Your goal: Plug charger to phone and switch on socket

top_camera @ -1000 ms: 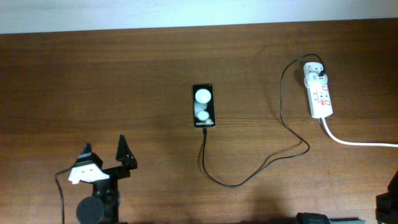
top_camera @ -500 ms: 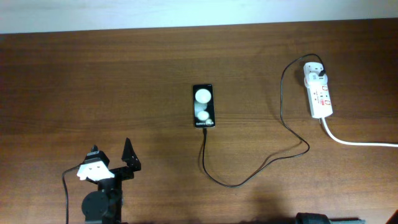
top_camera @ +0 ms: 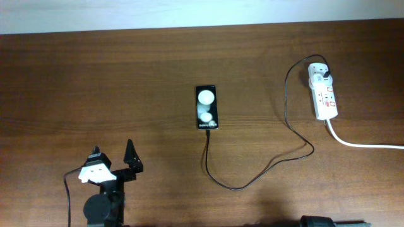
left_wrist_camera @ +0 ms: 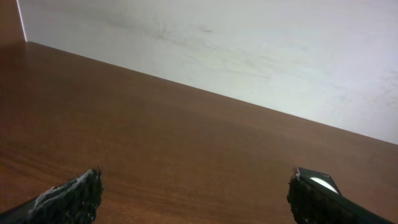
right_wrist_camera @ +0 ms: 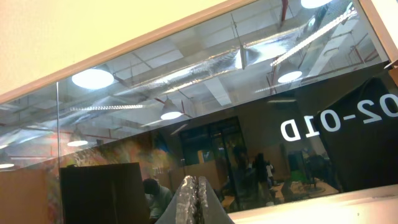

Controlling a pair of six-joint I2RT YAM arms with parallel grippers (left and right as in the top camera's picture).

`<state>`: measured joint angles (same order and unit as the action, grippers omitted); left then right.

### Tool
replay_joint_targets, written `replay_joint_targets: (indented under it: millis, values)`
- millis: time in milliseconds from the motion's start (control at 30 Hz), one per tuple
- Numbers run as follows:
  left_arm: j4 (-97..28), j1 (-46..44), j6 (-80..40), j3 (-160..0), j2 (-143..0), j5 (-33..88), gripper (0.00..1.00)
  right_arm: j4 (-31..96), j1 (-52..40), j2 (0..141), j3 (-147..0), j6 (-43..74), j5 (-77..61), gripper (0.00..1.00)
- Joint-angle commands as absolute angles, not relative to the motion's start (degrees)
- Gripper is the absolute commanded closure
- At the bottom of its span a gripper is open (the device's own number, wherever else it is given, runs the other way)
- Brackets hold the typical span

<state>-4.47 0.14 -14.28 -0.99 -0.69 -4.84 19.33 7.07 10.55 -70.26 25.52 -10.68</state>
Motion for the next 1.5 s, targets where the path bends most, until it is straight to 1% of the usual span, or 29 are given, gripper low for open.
replay_joint_targets:
  millis: [0, 167, 500, 600, 667, 767, 933, 967, 1000, 1033, 1067, 1100, 1133, 1233, 1367, 1467]
  values:
    - [-4.10, 0.27, -13.17, -0.47, -0.27, -4.23, 0.01, 19.14, 6.76, 9.69, -69.80, 25.52, -11.62, 0.96]
    - [-4.12, 0.27, -13.15, -0.47, -0.27, -4.23, 0.01, 15.57, 6.63, 4.86, -66.19, 25.47, -11.55, 0.96]
    - [-4.12, 0.27, -13.15, -0.47, -0.27, -4.23, 0.01, 15.11, 4.86, 0.30, -66.19, 22.68, -9.65, 0.96]
    - [-4.12, 0.27, -13.15, -0.47, -0.27, -4.23, 0.01, 15.09, 4.82, 0.32, -66.50, 22.79, -9.91, 0.96]
    - [-4.12, 0.27, -13.15, -0.47, -0.27, -4.23, 0.01, 14.28, 4.29, 0.32, -66.48, 22.96, -13.23, 0.96]
    - [-4.14, 0.27, -13.15, -0.47, -0.27, -4.23, 0.01, 13.80, 3.60, 0.32, -66.50, 22.90, -12.64, 0.95]
    - [-4.29, 0.32, -13.17, -0.47, -0.30, -4.23, 0.01, 12.95, 3.33, 0.32, -66.48, 22.92, -12.69, 0.77]
    - [-4.29, 0.32, -13.15, -0.47, -0.34, -4.23, 0.01, 12.58, 3.33, 0.32, -66.48, 22.92, -12.69, 0.70]
    - [-4.29, 0.32, -13.17, -0.49, -0.34, -4.25, 0.01, 12.53, 3.33, 0.32, -66.48, 22.92, -12.67, 0.51]
    - [-4.29, 0.32, -13.17, -0.49, -0.34, -4.23, 0.01, 12.56, 3.33, 0.32, -66.43, 22.92, -12.64, 0.41]
    - [-4.29, 0.32, -13.17, -0.49, -0.34, -4.23, 0.01, 12.56, 3.36, 0.32, -66.41, 22.92, -12.67, 0.34]
    - [-4.29, 0.32, -13.17, -0.49, -0.34, -4.23, 0.01, 13.13, 3.40, 0.32, -66.41, 22.90, -12.64, 0.12]
    - [-4.29, 0.32, -13.17, -0.49, -0.34, -4.23, 0.01, 14.76, 3.40, 0.32, -66.41, 22.90, -12.67, 0.01]
    - [-4.29, 0.32, -13.15, -0.49, -0.34, -4.25, 0.01, 20.40, 3.38, 0.32, -66.41, 22.90, -12.62, 0.01]
    - [-4.29, 0.32, -13.15, -0.49, -0.34, -4.23, 0.01, 20.82, 3.40, 0.40, -64.79, 22.68, -4.71, 0.01]
    - [-4.29, 0.32, -13.17, -0.49, -0.34, -4.23, 0.01, 20.80, 3.40, 0.40, -58.08, 19.44, -3.60, 0.01]
